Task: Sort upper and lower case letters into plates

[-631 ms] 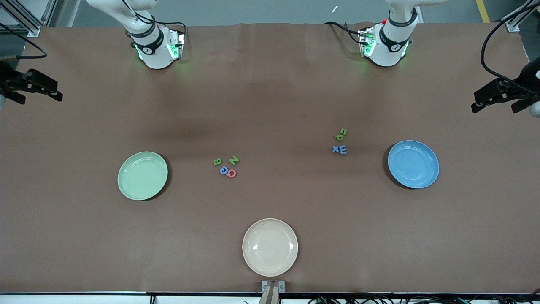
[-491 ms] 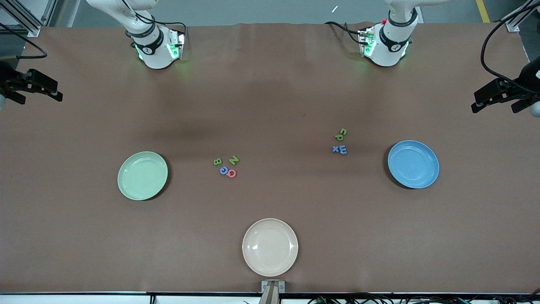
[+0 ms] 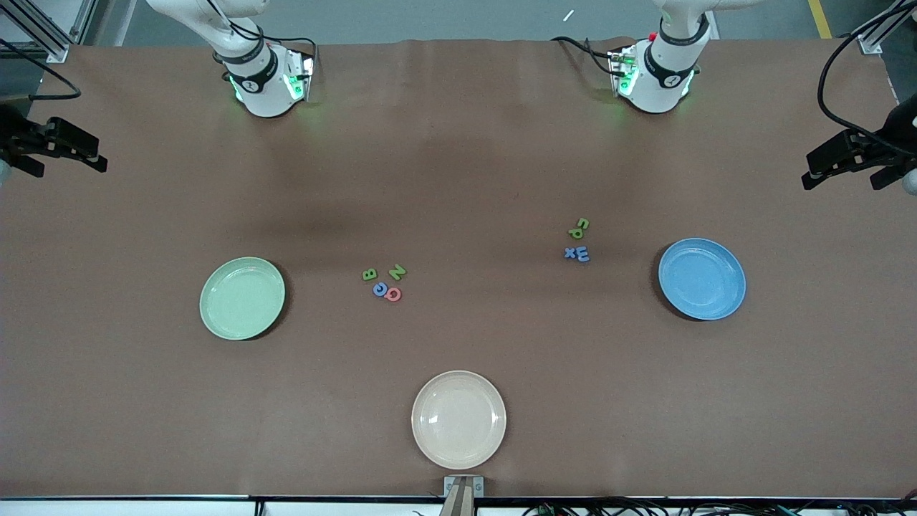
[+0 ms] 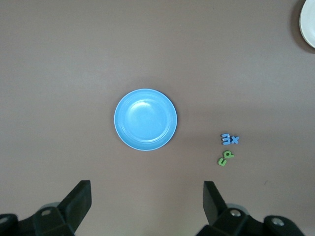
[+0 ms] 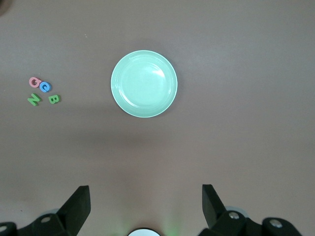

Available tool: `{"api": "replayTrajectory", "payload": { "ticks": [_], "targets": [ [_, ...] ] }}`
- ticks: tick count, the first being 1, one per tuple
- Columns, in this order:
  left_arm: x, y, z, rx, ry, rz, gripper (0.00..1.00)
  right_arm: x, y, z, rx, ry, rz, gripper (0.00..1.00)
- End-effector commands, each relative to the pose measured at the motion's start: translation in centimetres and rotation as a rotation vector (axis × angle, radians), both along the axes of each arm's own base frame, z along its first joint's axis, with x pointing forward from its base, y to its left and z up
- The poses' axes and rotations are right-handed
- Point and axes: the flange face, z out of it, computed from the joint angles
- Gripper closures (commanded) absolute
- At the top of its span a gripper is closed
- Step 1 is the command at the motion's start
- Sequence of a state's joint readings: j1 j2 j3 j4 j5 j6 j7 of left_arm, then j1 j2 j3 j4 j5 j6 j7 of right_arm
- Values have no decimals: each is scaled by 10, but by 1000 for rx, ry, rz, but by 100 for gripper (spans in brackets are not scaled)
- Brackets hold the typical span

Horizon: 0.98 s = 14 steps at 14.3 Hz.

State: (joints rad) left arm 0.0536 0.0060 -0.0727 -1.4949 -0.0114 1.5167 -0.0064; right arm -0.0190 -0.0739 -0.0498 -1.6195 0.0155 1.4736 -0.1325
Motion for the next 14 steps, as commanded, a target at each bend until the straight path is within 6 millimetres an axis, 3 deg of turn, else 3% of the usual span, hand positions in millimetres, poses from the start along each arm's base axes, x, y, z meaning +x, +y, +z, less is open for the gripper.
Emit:
{"api": "replayTrajectory", "payload": {
  "ticks": [1, 5, 7, 9, 14],
  "targets": [
    [0, -15, -11, -19, 34, 8, 0, -10, 1, 1, 6, -7, 13, 0],
    [21, -78, -77, -16, 140, 70, 0, -9, 1, 0, 6, -5, 13, 0],
    [26, -106, -123, -13, 157, 118, 0, -9, 2, 0, 6, -7, 14, 0],
    [20, -133, -174, -18, 132, 168, 0, -9, 2, 0, 6, -7, 14, 0],
    [1, -169, -292, -6, 120, 285, 0, -6, -1, 5, 4, -17, 4, 0]
  ]
}}
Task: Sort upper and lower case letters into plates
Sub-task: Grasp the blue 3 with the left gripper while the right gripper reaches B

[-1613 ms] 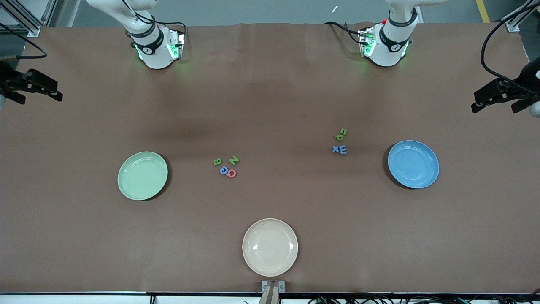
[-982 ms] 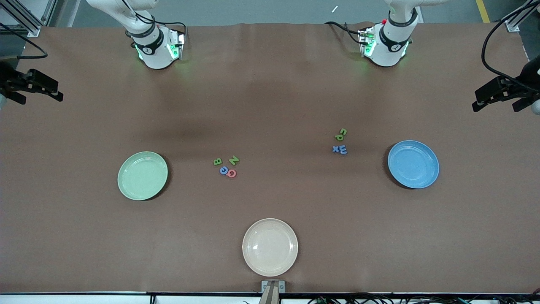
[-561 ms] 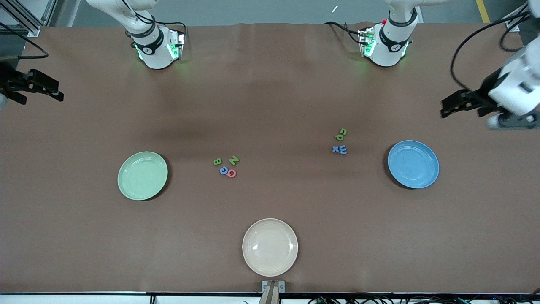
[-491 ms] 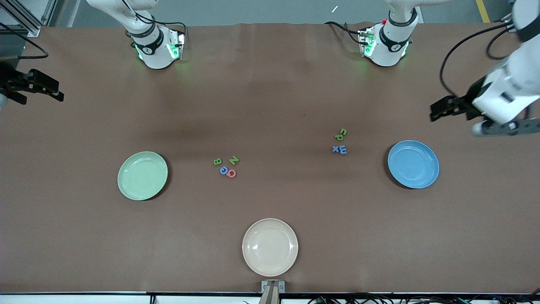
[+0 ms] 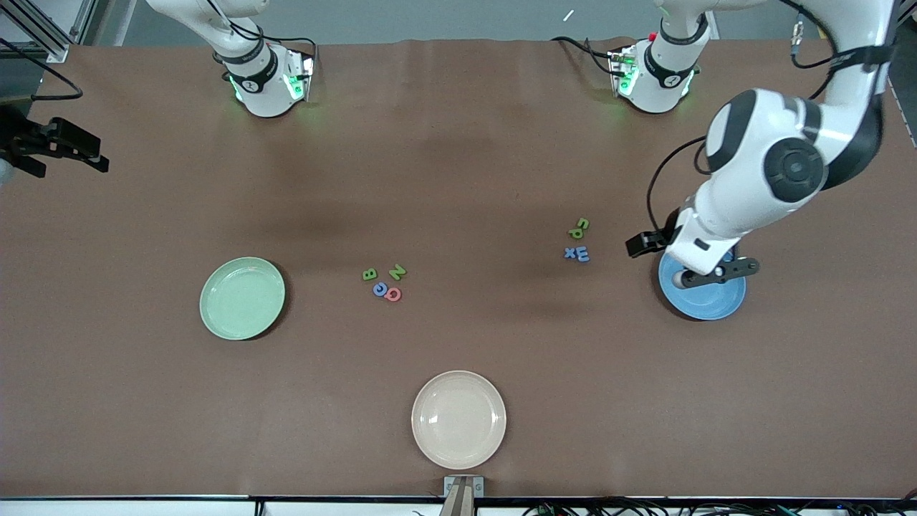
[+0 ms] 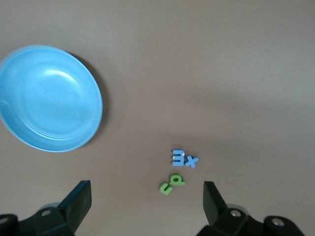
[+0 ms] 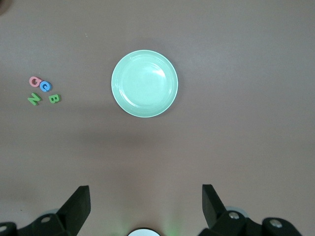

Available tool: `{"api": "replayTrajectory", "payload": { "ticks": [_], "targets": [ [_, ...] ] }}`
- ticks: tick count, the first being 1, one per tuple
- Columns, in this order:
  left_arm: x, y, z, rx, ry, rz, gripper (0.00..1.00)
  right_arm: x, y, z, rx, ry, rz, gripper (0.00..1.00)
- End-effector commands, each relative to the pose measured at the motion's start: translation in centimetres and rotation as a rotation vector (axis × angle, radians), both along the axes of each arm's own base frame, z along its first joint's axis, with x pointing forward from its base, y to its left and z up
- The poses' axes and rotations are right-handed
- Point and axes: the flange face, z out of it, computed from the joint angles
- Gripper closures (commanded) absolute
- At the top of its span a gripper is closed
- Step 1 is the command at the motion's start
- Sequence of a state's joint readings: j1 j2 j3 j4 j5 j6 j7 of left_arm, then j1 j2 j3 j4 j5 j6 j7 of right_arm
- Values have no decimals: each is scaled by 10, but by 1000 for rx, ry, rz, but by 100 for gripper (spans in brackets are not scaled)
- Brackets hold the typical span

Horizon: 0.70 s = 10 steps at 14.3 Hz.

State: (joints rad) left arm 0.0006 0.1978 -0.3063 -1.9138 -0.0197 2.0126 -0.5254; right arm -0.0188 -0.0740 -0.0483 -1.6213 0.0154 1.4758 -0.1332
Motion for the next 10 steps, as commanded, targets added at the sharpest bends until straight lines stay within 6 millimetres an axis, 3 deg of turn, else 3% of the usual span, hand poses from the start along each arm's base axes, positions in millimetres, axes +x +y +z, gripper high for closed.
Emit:
{"api": "replayTrajectory", "payload": {
  "ticks": [1, 3, 5, 8, 10],
  "targets": [
    [-14, -12, -49, 21, -8, 60, 0, -6, -3, 9, 4, -23, -2, 0],
    [-14, -37, -88, 27, -9, 109, 0, -4, -6, 11, 4, -29, -9, 0],
    [-17, -48, -121, 98, -24, 139, 0, 4, -9, 4, 4, -17, -19, 0],
    [-24, -67, -155, 135, -28, 151, 0, 31, -10, -36, 5, 44, -13, 0],
    [-25, -67, -170, 137, -54, 148, 0, 40, -10, -39, 1, 34, -5, 0]
  ]
}}
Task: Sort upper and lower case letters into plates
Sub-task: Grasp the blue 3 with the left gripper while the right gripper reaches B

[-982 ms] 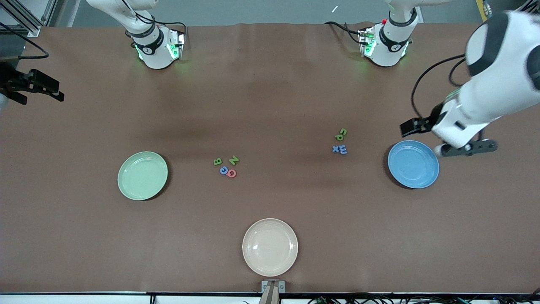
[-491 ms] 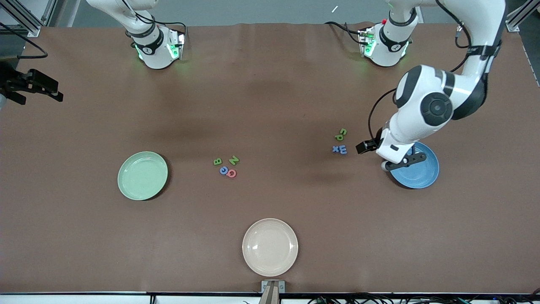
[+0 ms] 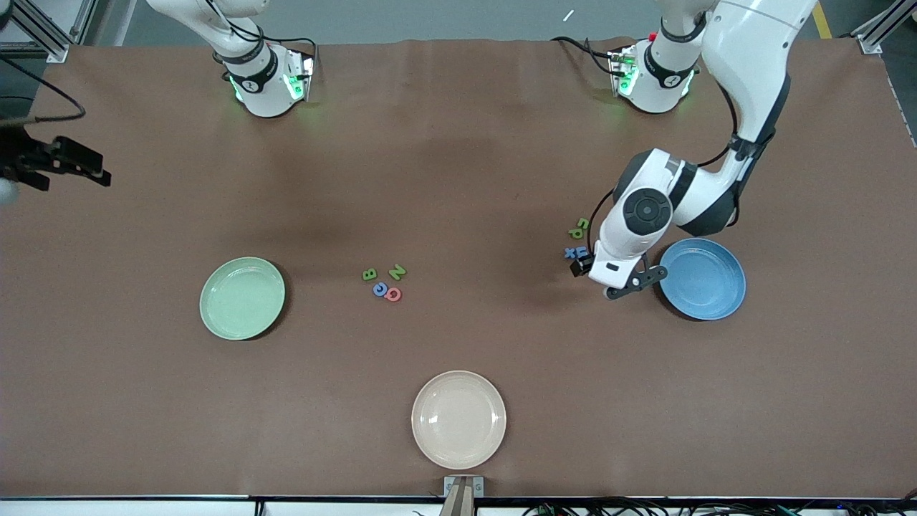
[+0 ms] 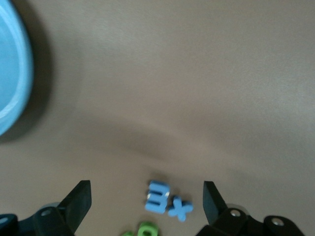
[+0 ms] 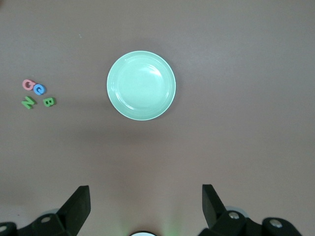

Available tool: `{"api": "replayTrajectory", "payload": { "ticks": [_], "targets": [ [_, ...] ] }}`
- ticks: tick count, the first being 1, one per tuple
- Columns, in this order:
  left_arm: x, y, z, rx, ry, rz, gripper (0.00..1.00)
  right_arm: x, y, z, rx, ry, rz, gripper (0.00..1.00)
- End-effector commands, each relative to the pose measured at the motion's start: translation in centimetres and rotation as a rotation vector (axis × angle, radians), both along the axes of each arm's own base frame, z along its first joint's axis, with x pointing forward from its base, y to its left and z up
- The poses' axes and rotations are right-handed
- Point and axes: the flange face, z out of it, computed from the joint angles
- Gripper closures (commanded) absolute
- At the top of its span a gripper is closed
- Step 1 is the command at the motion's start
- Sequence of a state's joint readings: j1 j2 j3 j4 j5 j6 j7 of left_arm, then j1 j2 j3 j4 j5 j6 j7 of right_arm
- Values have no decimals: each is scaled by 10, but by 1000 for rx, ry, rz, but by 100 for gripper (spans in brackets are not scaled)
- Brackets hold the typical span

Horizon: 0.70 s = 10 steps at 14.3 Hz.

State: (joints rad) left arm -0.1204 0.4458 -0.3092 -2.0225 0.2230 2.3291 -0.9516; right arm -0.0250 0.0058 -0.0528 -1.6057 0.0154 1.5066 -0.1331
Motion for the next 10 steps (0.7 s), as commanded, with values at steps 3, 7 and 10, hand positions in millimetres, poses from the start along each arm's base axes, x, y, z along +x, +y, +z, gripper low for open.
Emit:
{"api": "replayTrajectory", "payload": {
  "ticks": [3, 7, 10],
  "targets": [
    [-5, -1, -25, 1, -27, 5, 8, 36, -12, -41, -15, 14, -3, 0],
    [-21, 0, -44, 15, -14, -31, 10, 54, -56, -90, 0, 70, -74, 0],
    [-35, 7, -53, 41, 5, -58, 10, 54, -50, -94, 6, 76, -82, 0]
  ]
}}
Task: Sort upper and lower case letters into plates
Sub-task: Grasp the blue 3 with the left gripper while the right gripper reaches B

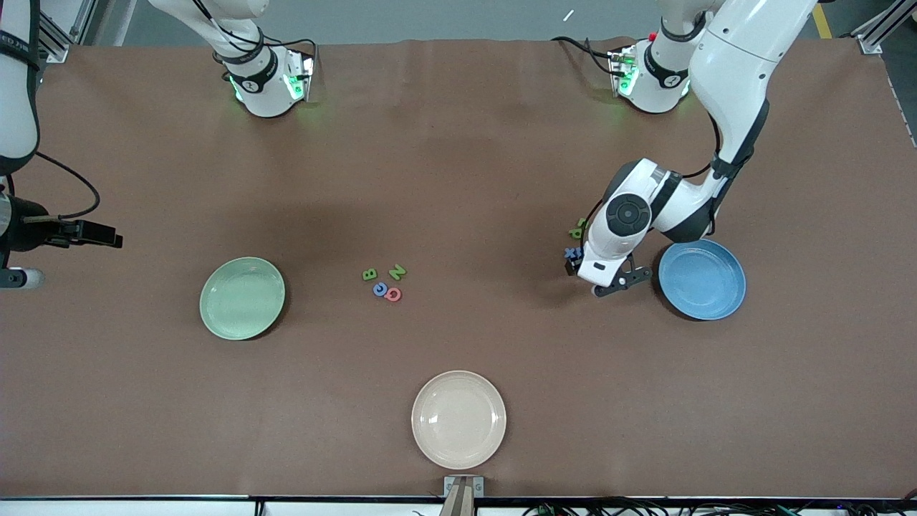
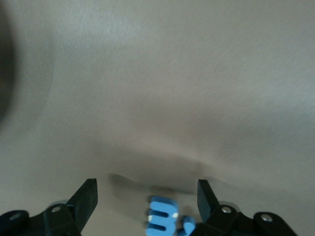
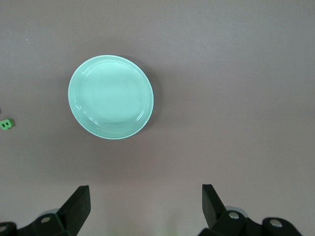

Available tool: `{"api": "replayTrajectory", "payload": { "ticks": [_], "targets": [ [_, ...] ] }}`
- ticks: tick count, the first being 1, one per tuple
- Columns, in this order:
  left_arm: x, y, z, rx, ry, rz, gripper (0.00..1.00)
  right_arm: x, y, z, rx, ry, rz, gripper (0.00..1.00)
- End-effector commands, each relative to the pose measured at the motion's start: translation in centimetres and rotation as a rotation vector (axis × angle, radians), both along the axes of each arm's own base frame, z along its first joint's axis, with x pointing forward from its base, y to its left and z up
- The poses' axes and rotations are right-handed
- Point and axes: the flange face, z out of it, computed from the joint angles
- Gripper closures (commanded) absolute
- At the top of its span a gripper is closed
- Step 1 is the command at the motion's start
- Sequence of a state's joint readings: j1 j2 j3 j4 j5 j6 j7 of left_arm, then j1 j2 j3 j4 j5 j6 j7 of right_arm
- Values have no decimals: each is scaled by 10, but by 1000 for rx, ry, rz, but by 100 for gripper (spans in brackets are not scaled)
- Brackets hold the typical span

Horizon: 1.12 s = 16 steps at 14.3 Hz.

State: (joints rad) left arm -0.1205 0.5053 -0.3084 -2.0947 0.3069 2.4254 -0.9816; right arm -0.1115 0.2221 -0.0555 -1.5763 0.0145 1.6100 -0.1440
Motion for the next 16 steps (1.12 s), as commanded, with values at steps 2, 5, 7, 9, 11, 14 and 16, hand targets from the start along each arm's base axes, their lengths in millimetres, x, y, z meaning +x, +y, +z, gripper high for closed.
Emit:
{"api": "replayTrajectory", "payload": {
  "ticks": [2, 5, 7, 9, 11, 14, 16],
  "targets": [
    [-17, 5, 0, 23, -8, -17, 10, -2, 6, 7, 7, -1, -14, 0],
    [-21, -2, 0, 23, -7, -31, 10, -4, 21, 1, -14, 21, -119, 0],
    [-26, -7, -1, 21, -3, -30, 15, 1, 32, 12, 15, -6, -237, 0],
    [-30, -8, -1, 24, 0, -28, 24, 4, 35, 11, 21, -24, -356, 0],
    [-33, -8, -3, 25, 7, -30, 33, 4, 39, 5, -9, -4, -512, 0],
    [-35, -8, -4, 27, 9, -25, 53, 5, 75, -18, -61, 11, -697, 0],
    [-35, -8, -4, 28, 8, -12, 66, 2, 100, -38, -87, 18, -802, 0]
  ]
}}
